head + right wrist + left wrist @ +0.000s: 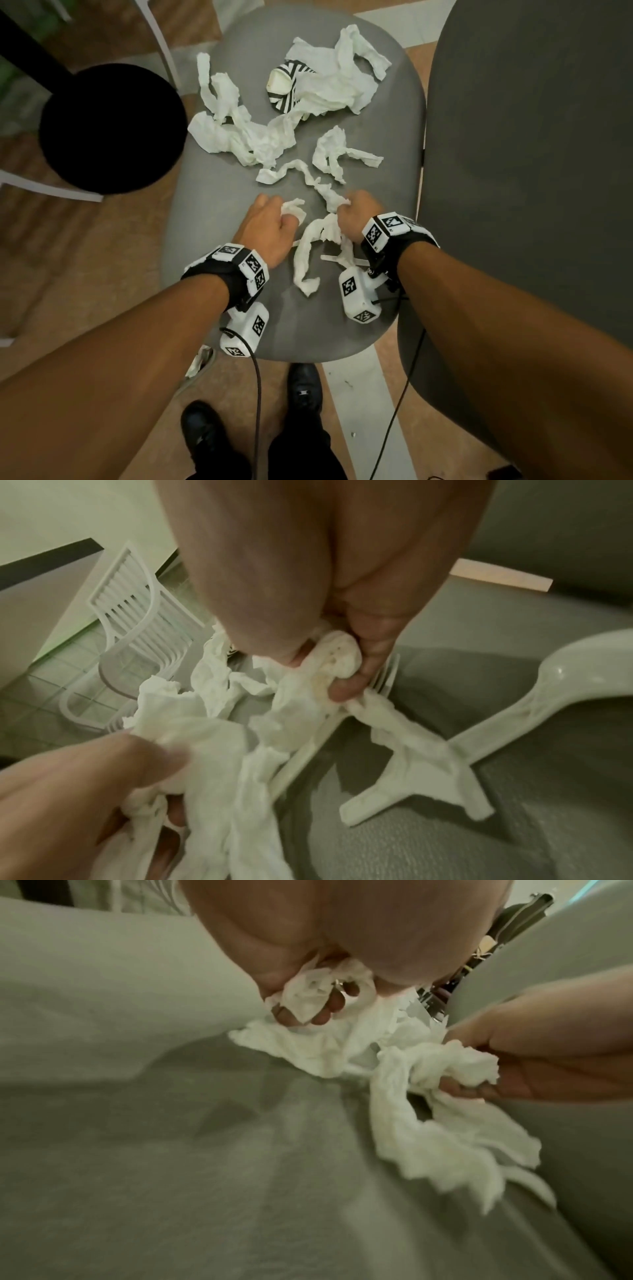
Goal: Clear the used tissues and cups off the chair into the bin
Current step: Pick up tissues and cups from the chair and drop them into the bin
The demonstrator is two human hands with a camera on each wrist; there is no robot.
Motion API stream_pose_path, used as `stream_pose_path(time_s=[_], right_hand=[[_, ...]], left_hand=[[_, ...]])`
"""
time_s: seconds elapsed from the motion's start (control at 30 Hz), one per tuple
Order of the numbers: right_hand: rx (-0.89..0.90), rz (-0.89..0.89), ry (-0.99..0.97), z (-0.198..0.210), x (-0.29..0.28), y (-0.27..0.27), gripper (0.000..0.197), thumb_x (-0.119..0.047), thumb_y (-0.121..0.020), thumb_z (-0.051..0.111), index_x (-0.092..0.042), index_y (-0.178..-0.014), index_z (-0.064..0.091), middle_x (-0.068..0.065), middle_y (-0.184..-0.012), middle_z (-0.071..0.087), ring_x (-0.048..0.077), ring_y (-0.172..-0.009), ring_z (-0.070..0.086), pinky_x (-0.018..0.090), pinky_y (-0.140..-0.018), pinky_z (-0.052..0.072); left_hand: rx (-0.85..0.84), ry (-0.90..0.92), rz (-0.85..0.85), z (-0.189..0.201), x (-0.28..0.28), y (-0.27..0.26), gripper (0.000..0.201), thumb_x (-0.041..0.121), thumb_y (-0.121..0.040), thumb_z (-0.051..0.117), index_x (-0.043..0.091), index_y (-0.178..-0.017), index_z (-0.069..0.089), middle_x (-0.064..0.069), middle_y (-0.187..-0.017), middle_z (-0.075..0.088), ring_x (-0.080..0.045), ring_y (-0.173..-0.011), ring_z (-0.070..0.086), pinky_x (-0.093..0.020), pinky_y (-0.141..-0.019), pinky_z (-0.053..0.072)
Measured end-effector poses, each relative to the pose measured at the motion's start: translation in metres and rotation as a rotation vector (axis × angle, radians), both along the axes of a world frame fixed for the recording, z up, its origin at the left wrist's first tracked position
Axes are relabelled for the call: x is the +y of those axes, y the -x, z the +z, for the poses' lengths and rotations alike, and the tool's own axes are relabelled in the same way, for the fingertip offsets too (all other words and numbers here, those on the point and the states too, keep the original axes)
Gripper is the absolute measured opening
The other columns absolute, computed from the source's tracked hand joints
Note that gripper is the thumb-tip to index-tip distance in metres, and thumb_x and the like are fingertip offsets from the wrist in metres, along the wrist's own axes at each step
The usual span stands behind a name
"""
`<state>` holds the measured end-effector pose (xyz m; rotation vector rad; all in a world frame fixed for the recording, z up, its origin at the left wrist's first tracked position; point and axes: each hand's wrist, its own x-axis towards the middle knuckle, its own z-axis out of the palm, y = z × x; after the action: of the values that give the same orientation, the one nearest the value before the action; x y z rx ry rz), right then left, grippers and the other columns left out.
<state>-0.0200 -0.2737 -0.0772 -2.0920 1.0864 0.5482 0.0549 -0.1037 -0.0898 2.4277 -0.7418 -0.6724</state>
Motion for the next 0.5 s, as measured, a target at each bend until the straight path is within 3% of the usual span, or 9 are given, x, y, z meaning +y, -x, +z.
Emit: stream_pose_path(time_s=[0.03,0.1,0.17,0.23,0.3,0.33,0.4,0.43,0.5], right_hand=[[-0.035,-0.018,-0.011,0.0,0.003,0.0,0.018,-0.016,-0.096,0.041,-0.01,-0.101,0.057,0.012,-0.098,0.062,0.032,-0.088,0.06,0.028,-0.065,0.045],[-0.151,-0.102,-0.06,0.001,0.009,-0.002,0.03,-0.015,-0.096,0.039,-0.018,-0.122,0.054,0.009,-0.102,0.062,0.031,-0.093,0.061,0.035,-0.08,0.051],[-0.26,-0.241,-0.139,0.002,0.011,-0.007,0.036,-0.022,-0.09,0.038,-0.026,-0.12,0.056,0.009,-0.101,0.063,0.034,-0.094,0.064,0.045,-0.087,0.054],[-0.326,-0.423,-0.226,0.003,0.007,-0.014,0.029,-0.03,-0.079,0.039,-0.024,-0.093,0.063,0.012,-0.093,0.067,0.039,-0.093,0.068,0.055,-0.086,0.056],[-0.32,-0.504,-0.318,0.009,0.002,-0.015,0.02,-0.036,-0.08,0.056,-0.017,-0.077,0.061,0.007,-0.078,0.067,0.034,-0.084,0.069,0.05,-0.079,0.059],[-0.305,-0.5,-0.367,0.014,0.001,-0.013,0.03,-0.043,-0.074,0.07,-0.015,-0.081,0.064,0.004,-0.079,0.07,0.029,-0.082,0.07,0.044,-0.076,0.06],[-0.236,-0.393,-0.367,0.018,0.001,-0.007,0.064,-0.052,-0.053,0.088,-0.012,-0.099,0.069,0.002,-0.092,0.076,0.022,-0.086,0.073,0.039,-0.082,0.059],[-0.211,-0.285,-0.327,0.019,0.004,-0.003,0.066,-0.046,-0.055,0.09,-0.01,-0.105,0.068,0.003,-0.096,0.075,0.021,-0.089,0.072,0.038,-0.084,0.059],[-0.164,-0.07,-0.219,0.017,0.014,0.003,0.031,-0.026,-0.076,0.081,-0.012,-0.1,0.066,0.004,-0.092,0.071,0.023,-0.086,0.068,0.037,-0.081,0.056]], left_hand=[[-0.009,-0.012,-0.031,0.002,0.003,0.001,0.029,0.04,-0.094,0.049,0.011,-0.101,0.048,-0.006,-0.107,0.046,-0.025,-0.094,0.051,-0.039,-0.083,0.046],[-0.021,-0.087,-0.151,0.001,0.005,0.007,0.062,0.061,-0.082,0.058,0.02,-0.126,0.043,-0.002,-0.118,0.043,-0.021,-0.108,0.047,-0.036,-0.088,0.045],[-0.057,-0.201,-0.263,-0.003,0.005,0.015,0.082,0.074,-0.07,0.06,0.028,-0.134,0.037,-0.002,-0.12,0.041,-0.021,-0.112,0.043,-0.039,-0.092,0.045],[-0.114,-0.246,-0.337,-0.01,0.005,0.021,0.064,0.062,-0.078,0.06,0.026,-0.128,0.043,-0.005,-0.113,0.042,-0.027,-0.109,0.045,-0.042,-0.09,0.045],[-0.125,-0.197,-0.32,-0.013,0.005,0.021,0.033,0.036,-0.092,0.05,0.018,-0.12,0.051,-0.01,-0.107,0.043,-0.033,-0.103,0.048,-0.044,-0.085,0.046],[-0.091,-0.168,-0.272,-0.012,0.006,0.02,0.027,0.028,-0.096,0.044,0.014,-0.117,0.053,-0.011,-0.106,0.044,-0.034,-0.1,0.049,-0.044,-0.084,0.046],[-0.019,-0.103,-0.135,-0.005,0.009,0.018,0.025,0.021,-0.099,0.039,0.005,-0.113,0.052,-0.016,-0.105,0.048,-0.035,-0.094,0.052,-0.043,-0.081,0.046],[0.002,-0.067,-0.062,0.0,0.011,0.016,0.022,0.019,-0.099,0.04,0.003,-0.111,0.05,-0.018,-0.104,0.051,-0.035,-0.091,0.054,-0.041,-0.078,0.045],[0.037,-0.022,0.047,0.013,0.018,0.013,0.018,0.015,-0.099,0.044,0.003,-0.113,0.044,-0.016,-0.094,0.056,-0.034,-0.081,0.055,-0.038,-0.07,0.041]])
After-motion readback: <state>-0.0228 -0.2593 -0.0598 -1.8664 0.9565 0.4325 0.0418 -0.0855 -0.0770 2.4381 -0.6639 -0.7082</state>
